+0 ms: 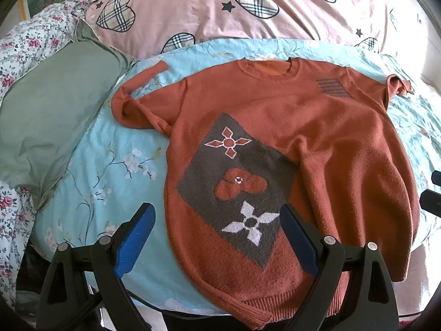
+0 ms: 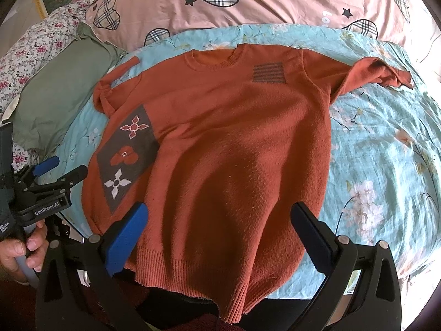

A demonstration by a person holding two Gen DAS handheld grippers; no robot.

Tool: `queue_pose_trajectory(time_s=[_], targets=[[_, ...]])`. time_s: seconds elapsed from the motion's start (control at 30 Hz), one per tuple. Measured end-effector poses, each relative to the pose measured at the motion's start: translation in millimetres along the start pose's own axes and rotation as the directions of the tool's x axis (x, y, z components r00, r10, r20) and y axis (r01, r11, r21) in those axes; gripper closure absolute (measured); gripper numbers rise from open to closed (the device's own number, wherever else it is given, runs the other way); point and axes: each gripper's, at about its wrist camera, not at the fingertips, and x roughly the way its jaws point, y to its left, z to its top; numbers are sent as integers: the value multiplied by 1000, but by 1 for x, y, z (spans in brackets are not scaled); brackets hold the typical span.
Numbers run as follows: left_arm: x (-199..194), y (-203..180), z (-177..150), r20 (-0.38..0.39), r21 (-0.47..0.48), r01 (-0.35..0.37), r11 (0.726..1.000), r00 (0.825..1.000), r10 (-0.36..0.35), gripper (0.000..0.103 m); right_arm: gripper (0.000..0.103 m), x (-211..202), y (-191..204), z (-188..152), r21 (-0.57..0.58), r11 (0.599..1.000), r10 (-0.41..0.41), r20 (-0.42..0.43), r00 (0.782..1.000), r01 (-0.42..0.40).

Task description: Fold small clothes

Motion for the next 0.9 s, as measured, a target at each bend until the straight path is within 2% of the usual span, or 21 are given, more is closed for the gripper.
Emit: queue_pose_trajectory(time_s=[0.17, 0.27, 0.4, 0.57, 0.77, 0.9], targets=[[5, -3, 1, -9, 12, 3, 1000, 1000, -3, 11, 0, 2, -4, 3, 20, 1000, 13, 1, 1000, -13], [10, -4, 3, -25, 7, 37, 999, 999, -37, 10, 0, 7, -10, 2, 43, 999, 33, 0, 999, -33], [17, -7, 8, -36, 9, 53, 999, 998, -52, 10, 0, 8, -21, 8, 87, 995, 48, -16, 999, -46], [24, -9, 12, -46, -4, 71, 997, 996, -71, 10, 0, 6, -38, 19, 125, 991, 43, 2, 999, -43], [35, -8, 25, -55, -13, 68, 998, 996, -69, 10, 0, 8, -82, 35, 212, 977, 25, 38, 999, -33], [46, -8, 35, -55, 2, 39, 999, 998, -39, 10, 0, 10, -127, 54, 280, 959, 3, 91, 996, -29]])
